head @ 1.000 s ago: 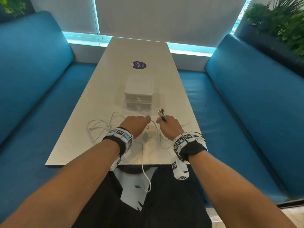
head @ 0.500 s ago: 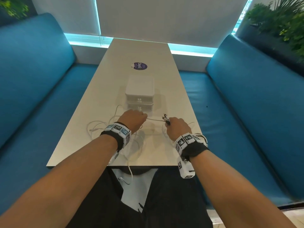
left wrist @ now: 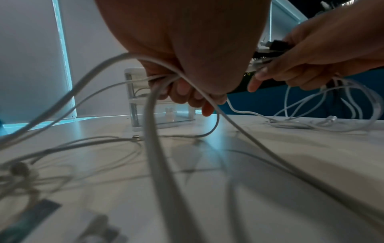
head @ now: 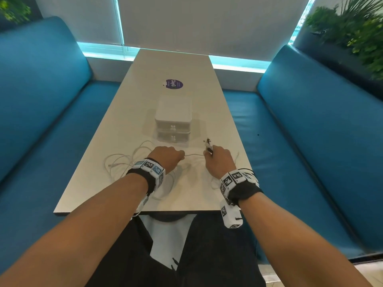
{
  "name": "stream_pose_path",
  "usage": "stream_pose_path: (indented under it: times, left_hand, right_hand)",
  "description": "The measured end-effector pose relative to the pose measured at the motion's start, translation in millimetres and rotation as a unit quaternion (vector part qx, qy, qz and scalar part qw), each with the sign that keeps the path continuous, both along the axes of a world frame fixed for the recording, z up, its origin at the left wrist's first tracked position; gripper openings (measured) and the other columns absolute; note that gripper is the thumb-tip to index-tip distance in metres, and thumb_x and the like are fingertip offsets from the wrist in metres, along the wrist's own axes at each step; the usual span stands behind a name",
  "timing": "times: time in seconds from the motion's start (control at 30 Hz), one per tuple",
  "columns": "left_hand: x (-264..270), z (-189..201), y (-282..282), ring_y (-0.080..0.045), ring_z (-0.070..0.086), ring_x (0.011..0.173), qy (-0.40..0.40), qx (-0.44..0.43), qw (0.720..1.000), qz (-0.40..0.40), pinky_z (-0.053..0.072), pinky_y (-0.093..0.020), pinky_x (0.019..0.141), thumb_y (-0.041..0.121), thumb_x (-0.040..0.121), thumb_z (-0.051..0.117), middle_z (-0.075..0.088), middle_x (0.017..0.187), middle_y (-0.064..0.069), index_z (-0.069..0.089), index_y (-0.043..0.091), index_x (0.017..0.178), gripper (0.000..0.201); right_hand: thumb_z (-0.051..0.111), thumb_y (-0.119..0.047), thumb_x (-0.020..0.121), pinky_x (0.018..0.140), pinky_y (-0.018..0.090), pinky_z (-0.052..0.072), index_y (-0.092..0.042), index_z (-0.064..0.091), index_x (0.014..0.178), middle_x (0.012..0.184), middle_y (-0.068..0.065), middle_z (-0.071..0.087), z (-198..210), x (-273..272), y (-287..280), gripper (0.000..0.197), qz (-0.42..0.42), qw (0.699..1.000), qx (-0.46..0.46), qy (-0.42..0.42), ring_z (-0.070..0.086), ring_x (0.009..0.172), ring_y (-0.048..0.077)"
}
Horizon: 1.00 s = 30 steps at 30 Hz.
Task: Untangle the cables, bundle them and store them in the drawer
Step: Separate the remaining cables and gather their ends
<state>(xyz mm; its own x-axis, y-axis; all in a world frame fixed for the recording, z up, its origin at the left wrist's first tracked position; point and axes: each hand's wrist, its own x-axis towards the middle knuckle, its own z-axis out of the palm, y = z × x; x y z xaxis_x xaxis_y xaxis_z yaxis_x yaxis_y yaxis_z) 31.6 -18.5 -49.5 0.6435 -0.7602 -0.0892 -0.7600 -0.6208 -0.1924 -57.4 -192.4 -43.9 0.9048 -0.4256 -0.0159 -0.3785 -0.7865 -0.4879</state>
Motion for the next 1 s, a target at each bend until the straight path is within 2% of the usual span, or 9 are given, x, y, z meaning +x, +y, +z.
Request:
stream_pose_path:
  times: [0.1, 0.2, 0.37, 0.47, 0.57, 0.67, 0.8, 0.9, 1.0]
  left_hand:
    - [-7, -1, -10, -0.028, 0.057, 0.073, 0.015, -0.018, 1.000, -0.007, 0.040, -0.032, 0.063, 0.029, 0.106, 0.038, 0.061, 0.091, -0.007, 0.050, 0.020, 0.128, 0.027]
    - [-12, -1, -17, -0.024, 0.051, 0.064, 0.026, -0.029, 0.999, -0.019, 0.039, -0.032, 0.058, 0.025, 0.104, 0.043, 0.054, 0.080, -0.001, 0.044, 0.025, 0.131, 0.027]
    - [-8, -2, -13, -0.025, 0.052, 0.070, 0.037, -0.025, 0.999, -0.009, 0.039, -0.032, 0.062, 0.026, 0.104, 0.044, 0.063, 0.094, -0.006, 0.049, 0.021, 0.124, 0.021]
    - [-3, -5, 4, -0.028, 0.062, 0.086, 0.049, -0.012, 0.999, 0.005, 0.043, -0.033, 0.068, 0.022, 0.103, 0.043, 0.065, 0.105, -0.008, 0.049, 0.019, 0.127, 0.025]
    - [-5, -6, 12, -0.029, 0.062, 0.096, 0.062, -0.003, 0.998, 0.017, 0.040, -0.031, 0.071, 0.016, 0.102, 0.042, 0.063, 0.113, -0.010, 0.047, 0.017, 0.131, 0.030]
    - [-10, -6, 3, -0.030, 0.061, 0.098, 0.071, -0.018, 0.997, 0.031, 0.039, -0.031, 0.073, 0.016, 0.102, 0.041, 0.062, 0.114, -0.011, 0.048, 0.018, 0.133, 0.032]
    - [-14, -10, -9, -0.030, 0.062, 0.099, 0.065, -0.012, 0.997, 0.033, 0.041, -0.033, 0.074, 0.020, 0.105, 0.038, 0.063, 0.114, -0.012, 0.054, 0.018, 0.130, 0.030]
    - [-14, -14, -13, -0.031, 0.063, 0.101, 0.065, -0.002, 0.997, 0.037, 0.041, -0.033, 0.074, 0.022, 0.105, 0.037, 0.063, 0.117, -0.012, 0.056, 0.017, 0.130, 0.031]
    - [-13, -15, -13, -0.031, 0.064, 0.100, 0.071, -0.002, 0.996, 0.053, 0.042, -0.033, 0.074, 0.025, 0.105, 0.039, 0.064, 0.115, -0.012, 0.060, 0.015, 0.124, 0.030]
  right_hand:
    - [0.047, -0.033, 0.098, 0.082, 0.038, 0.050, -0.012, 0.064, 0.116, 0.110, 0.014, 0.067, -7, 2, 8, 0.033, 0.053, 0.998, 0.015, 0.012, 0.062, 0.102, 0.034]
    - [0.050, -0.030, 0.099, 0.071, 0.032, 0.044, -0.012, 0.066, 0.108, 0.100, 0.013, 0.069, -10, 1, 10, 0.026, 0.086, 0.995, 0.035, 0.030, 0.063, 0.093, 0.031]
    - [0.048, -0.036, 0.098, 0.074, 0.037, 0.050, -0.017, 0.066, 0.103, 0.096, 0.012, 0.069, -14, -4, 4, 0.026, 0.073, 0.996, 0.014, 0.043, 0.064, 0.089, 0.032]
    - [0.046, -0.037, 0.099, 0.077, 0.039, 0.052, -0.016, 0.065, 0.105, 0.098, 0.012, 0.068, -16, -12, -16, 0.029, 0.028, 0.996, -0.037, 0.070, 0.064, 0.087, 0.032]
    - [0.044, -0.036, 0.100, 0.077, 0.039, 0.054, -0.017, 0.062, 0.100, 0.096, 0.010, 0.068, -18, -15, -25, 0.027, -0.014, 0.993, -0.083, 0.088, 0.063, 0.086, 0.030]
    - [0.043, -0.029, 0.100, 0.071, 0.034, 0.046, -0.012, 0.056, 0.109, 0.104, 0.014, 0.065, -16, -10, -14, 0.023, -0.046, 0.994, -0.069, 0.065, 0.063, 0.093, 0.034]
    - [0.044, -0.023, 0.100, 0.073, 0.040, 0.045, -0.006, 0.047, 0.121, 0.110, 0.022, 0.062, -7, -5, 0, 0.027, -0.057, 0.998, -0.011, -0.010, 0.062, 0.098, 0.040]
    - [0.044, -0.022, 0.101, 0.080, 0.042, 0.048, -0.011, 0.041, 0.137, 0.111, 0.021, 0.064, -3, -5, 8, 0.038, -0.022, 0.998, 0.014, -0.055, 0.061, 0.101, 0.039]
    - [0.045, -0.024, 0.101, 0.080, 0.041, 0.050, -0.018, 0.038, 0.144, 0.106, 0.018, 0.066, -4, -8, 9, 0.044, 0.004, 0.996, 0.037, -0.081, 0.062, 0.096, 0.038]
